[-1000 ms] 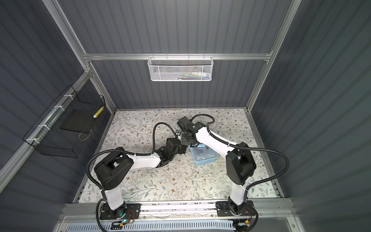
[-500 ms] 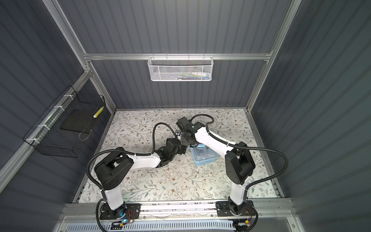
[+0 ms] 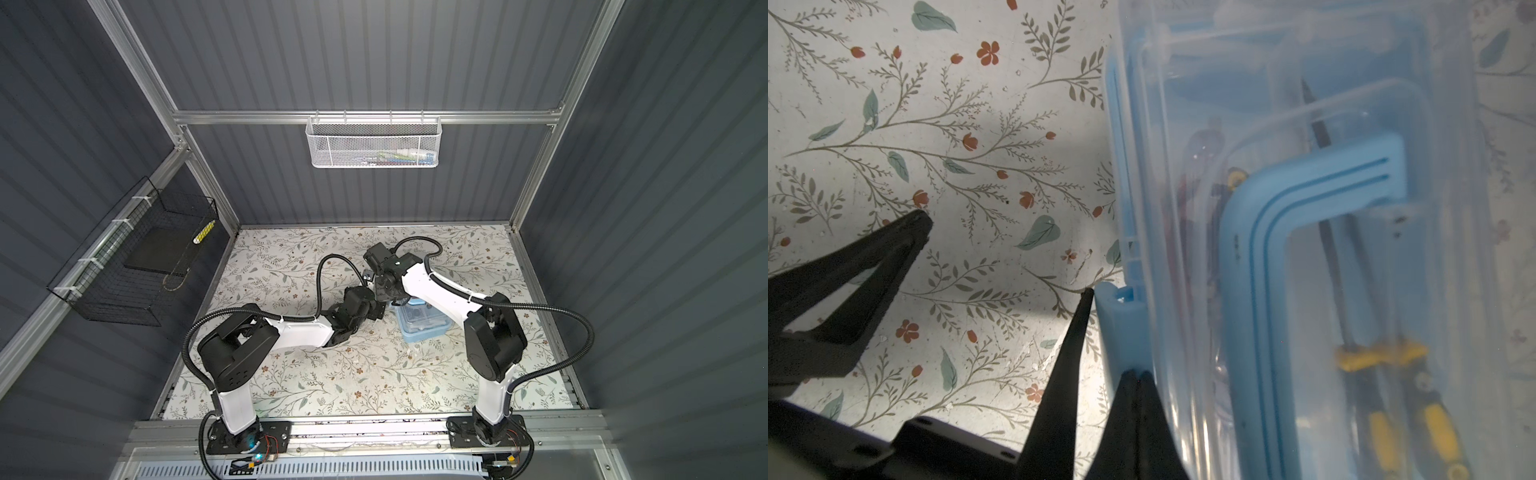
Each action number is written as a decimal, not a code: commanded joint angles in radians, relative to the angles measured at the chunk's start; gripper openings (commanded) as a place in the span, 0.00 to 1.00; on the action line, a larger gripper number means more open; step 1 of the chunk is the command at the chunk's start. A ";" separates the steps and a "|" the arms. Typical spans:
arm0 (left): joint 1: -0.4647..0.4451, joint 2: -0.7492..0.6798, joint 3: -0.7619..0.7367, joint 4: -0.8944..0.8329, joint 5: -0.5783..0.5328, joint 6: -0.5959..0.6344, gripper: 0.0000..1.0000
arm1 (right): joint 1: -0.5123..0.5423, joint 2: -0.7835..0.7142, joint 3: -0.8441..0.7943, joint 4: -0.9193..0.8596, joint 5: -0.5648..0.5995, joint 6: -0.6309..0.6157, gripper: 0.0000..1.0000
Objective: Pack the tool kit
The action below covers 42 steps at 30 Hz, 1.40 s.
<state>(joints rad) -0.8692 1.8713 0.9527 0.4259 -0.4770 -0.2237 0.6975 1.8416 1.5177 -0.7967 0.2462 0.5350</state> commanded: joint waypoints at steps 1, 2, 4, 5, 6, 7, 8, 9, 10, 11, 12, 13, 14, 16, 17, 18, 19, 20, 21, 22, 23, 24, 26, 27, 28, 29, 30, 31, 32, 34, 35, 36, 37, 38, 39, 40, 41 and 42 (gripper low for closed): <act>-0.010 0.017 0.009 0.034 0.051 -0.023 0.89 | 0.002 0.043 0.001 -0.081 0.038 0.009 0.01; -0.010 0.019 0.009 0.036 0.052 -0.023 0.89 | 0.002 0.044 0.001 -0.082 0.038 0.008 0.01; -0.009 0.020 0.010 0.036 0.051 -0.025 0.89 | 0.003 0.044 0.001 -0.081 0.041 0.010 0.02; -0.010 0.021 0.011 0.035 0.053 -0.025 0.89 | 0.003 0.045 0.002 -0.079 0.043 0.009 0.02; -0.010 0.022 0.011 0.037 0.055 -0.026 0.89 | 0.003 0.045 0.006 -0.078 0.044 0.009 0.02; -0.010 0.023 0.012 0.037 0.056 -0.029 0.89 | 0.003 0.044 0.007 -0.079 0.044 0.009 0.02; -0.009 0.026 0.013 0.038 0.057 -0.031 0.89 | 0.003 0.044 0.009 -0.081 0.044 0.007 0.02; -0.010 0.025 0.015 0.039 0.059 -0.033 0.89 | 0.004 0.045 0.010 -0.082 0.045 0.008 0.02; -0.010 0.026 0.015 0.042 0.059 -0.035 0.89 | 0.004 0.047 0.011 -0.083 0.047 0.007 0.02; -0.010 0.027 0.017 0.043 0.061 -0.036 0.89 | 0.004 0.047 0.011 -0.084 0.048 0.006 0.02; -0.010 0.028 0.018 0.043 0.062 -0.036 0.89 | 0.004 0.046 0.010 -0.085 0.049 0.006 0.02; -0.010 0.028 0.019 0.043 0.064 -0.037 0.89 | 0.004 0.046 0.009 -0.084 0.048 0.008 0.02; -0.010 0.028 0.018 0.045 0.064 -0.039 0.89 | 0.004 0.045 0.009 -0.084 0.047 0.008 0.02; -0.010 0.027 0.018 0.045 0.064 -0.042 0.89 | 0.005 0.038 0.007 -0.078 0.045 0.007 0.03; -0.010 0.028 0.017 0.047 0.064 -0.043 0.89 | 0.006 0.033 0.008 -0.076 0.042 0.005 0.03; -0.010 0.025 0.017 0.050 0.065 -0.045 0.89 | 0.008 0.029 0.011 -0.075 0.042 0.004 0.03; -0.010 0.023 0.017 0.050 0.069 -0.048 0.89 | 0.010 0.027 0.018 -0.078 0.044 0.001 0.04; -0.010 0.019 0.017 0.053 0.073 -0.051 0.89 | 0.011 0.026 0.023 -0.081 0.043 0.000 0.04; -0.010 0.016 0.018 0.056 0.078 -0.055 0.89 | 0.014 0.025 0.028 -0.079 0.040 -0.002 0.05; -0.010 0.015 0.017 0.059 0.083 -0.060 0.89 | 0.016 0.022 0.031 -0.081 0.036 -0.004 0.06; -0.010 0.014 0.019 0.061 0.088 -0.063 0.89 | 0.019 0.018 0.034 -0.080 0.035 -0.004 0.08; -0.010 0.012 0.020 0.065 0.094 -0.068 0.89 | 0.021 0.012 0.038 -0.080 0.035 -0.004 0.08; -0.010 0.012 0.019 0.074 0.114 -0.078 0.89 | 0.022 -0.009 0.037 -0.075 0.033 -0.002 0.10; -0.010 0.011 0.017 0.079 0.122 -0.085 0.89 | 0.023 -0.023 0.033 -0.068 0.035 -0.002 0.15; -0.010 0.009 0.014 0.087 0.131 -0.091 0.89 | 0.022 -0.044 0.027 -0.060 0.035 -0.001 0.18; -0.010 0.007 0.011 0.091 0.135 -0.095 0.89 | 0.022 -0.060 0.023 -0.054 0.035 0.001 0.20; -0.010 0.007 0.011 0.095 0.143 -0.096 0.88 | 0.022 -0.080 0.021 -0.049 0.036 0.003 0.21; -0.010 0.007 0.011 0.095 0.148 -0.097 0.88 | 0.022 -0.097 0.019 -0.049 0.041 0.003 0.22; -0.010 0.007 0.012 0.096 0.149 -0.098 0.88 | 0.022 -0.111 0.014 -0.045 0.050 0.003 0.23; -0.010 0.009 0.016 0.096 0.154 -0.098 0.88 | 0.018 -0.141 -0.004 -0.038 0.076 -0.004 0.26; -0.010 0.009 0.017 0.096 0.156 -0.098 0.88 | 0.014 -0.149 -0.012 -0.039 0.085 -0.009 0.27; -0.010 0.009 0.017 0.097 0.160 -0.099 0.88 | 0.005 -0.158 -0.024 -0.041 0.088 -0.016 0.29; -0.010 0.007 0.017 0.099 0.165 -0.098 0.87 | -0.011 -0.167 -0.040 -0.039 0.081 -0.022 0.32; -0.010 0.007 0.016 0.099 0.169 -0.100 0.87 | -0.028 -0.174 -0.056 -0.032 0.074 -0.027 0.32; -0.011 0.009 0.015 0.102 0.176 -0.100 0.87 | -0.048 -0.190 -0.085 -0.011 0.060 -0.037 0.33; -0.011 0.009 0.015 0.104 0.183 -0.100 0.87 | -0.071 -0.206 -0.124 0.024 0.038 -0.051 0.36; -0.011 0.011 0.016 0.106 0.188 -0.102 0.87 | -0.091 -0.220 -0.155 0.053 0.015 -0.057 0.38; -0.013 0.013 0.017 0.107 0.195 -0.102 0.86 | -0.116 -0.232 -0.186 0.085 -0.026 -0.066 0.38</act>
<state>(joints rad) -0.8696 1.8858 0.9527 0.4744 -0.3557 -0.3099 0.6357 1.6276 1.4014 -0.7620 0.2714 0.4992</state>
